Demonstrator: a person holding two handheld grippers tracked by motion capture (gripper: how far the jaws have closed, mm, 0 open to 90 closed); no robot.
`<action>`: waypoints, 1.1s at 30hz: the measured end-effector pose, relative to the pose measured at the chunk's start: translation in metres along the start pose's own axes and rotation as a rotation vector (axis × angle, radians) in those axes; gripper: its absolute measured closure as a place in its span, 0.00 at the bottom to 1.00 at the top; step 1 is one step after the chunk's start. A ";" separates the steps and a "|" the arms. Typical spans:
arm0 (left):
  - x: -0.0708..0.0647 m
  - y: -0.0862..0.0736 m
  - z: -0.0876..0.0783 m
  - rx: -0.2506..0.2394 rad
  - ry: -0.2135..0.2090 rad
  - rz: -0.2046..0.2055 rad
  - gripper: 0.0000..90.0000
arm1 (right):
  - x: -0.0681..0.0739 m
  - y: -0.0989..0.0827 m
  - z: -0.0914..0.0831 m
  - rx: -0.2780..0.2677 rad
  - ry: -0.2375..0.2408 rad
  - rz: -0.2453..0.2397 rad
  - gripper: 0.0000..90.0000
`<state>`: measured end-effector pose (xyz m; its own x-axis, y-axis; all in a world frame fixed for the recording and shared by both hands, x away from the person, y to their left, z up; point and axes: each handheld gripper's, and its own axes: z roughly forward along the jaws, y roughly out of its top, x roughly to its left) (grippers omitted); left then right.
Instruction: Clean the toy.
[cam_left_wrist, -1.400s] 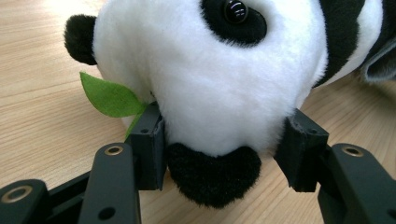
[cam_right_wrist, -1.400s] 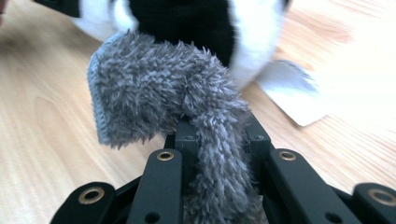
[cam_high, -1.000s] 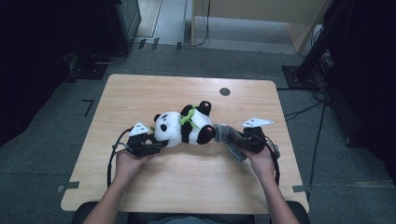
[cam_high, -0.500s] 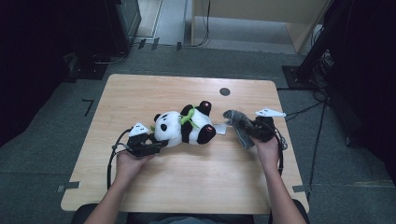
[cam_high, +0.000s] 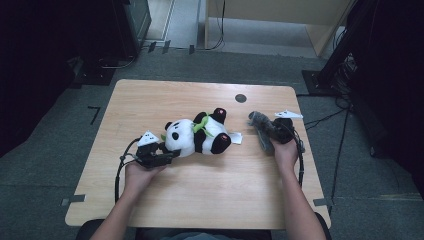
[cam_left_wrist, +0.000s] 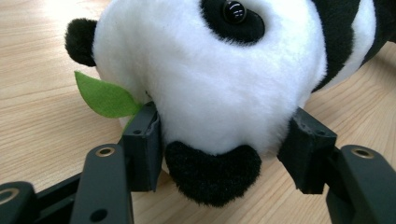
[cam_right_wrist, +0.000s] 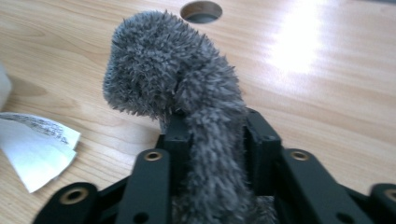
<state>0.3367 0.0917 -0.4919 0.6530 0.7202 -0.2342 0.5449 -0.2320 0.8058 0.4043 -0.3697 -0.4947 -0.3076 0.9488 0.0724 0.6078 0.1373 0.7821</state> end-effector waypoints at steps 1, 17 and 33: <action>-0.001 0.001 0.000 0.003 0.005 -0.003 0.39 | -0.002 -0.002 0.003 0.003 0.020 0.013 0.60; 0.001 0.002 0.001 0.007 -0.003 0.013 0.30 | 0.031 0.013 -0.018 -0.050 0.136 -0.062 0.26; 0.002 0.003 0.000 -0.004 -0.007 -0.005 0.26 | 0.082 0.024 -0.051 -0.099 0.248 -0.143 0.24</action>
<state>0.3400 0.0925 -0.4904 0.6543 0.7166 -0.2417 0.5455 -0.2259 0.8071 0.3566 -0.3033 -0.4381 -0.5617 0.8216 0.0972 0.4754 0.2244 0.8507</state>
